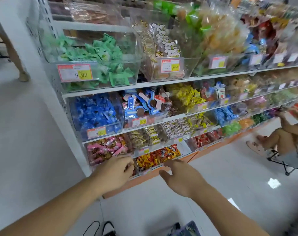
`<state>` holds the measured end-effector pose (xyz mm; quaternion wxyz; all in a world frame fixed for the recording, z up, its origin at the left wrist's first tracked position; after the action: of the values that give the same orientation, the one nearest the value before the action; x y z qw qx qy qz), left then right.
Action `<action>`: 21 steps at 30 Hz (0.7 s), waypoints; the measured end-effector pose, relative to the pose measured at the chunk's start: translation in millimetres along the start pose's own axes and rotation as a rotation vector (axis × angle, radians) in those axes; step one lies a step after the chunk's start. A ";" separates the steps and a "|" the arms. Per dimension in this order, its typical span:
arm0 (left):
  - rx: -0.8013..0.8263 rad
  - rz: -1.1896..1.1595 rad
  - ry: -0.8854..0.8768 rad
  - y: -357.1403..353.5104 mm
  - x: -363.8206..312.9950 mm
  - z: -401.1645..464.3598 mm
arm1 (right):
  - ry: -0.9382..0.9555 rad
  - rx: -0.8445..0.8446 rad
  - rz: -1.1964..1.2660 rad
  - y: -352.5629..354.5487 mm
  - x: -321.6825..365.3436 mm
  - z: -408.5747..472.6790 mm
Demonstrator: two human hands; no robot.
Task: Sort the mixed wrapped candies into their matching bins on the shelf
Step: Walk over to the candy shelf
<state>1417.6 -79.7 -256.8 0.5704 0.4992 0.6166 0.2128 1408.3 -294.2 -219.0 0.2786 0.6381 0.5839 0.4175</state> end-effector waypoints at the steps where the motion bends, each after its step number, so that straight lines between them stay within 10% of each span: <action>1: 0.011 -0.004 -0.001 -0.8 3.7 10.6 | 0.005 0.013 -0.008 2.5 1.4 11.9; 21: -0.095 -0.201 0.280 -91.2 43.1 141.4 | 0.318 0.345 -0.218 -28.4 -39.9 201.1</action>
<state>1519.5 -123.6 -390.4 0.5205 0.3729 0.7259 0.2510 1567.5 -302.1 -351.0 0.1136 0.5359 0.7484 0.3740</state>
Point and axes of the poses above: each hand's wrist, its own z-axis towards the middle knuckle, its own y-axis out of the back of the hand, x = y × z, the point moved 9 cm from there along z, towards the middle knuckle, and after that the axes turned 4 degrees about x, right-handed, at the moved point
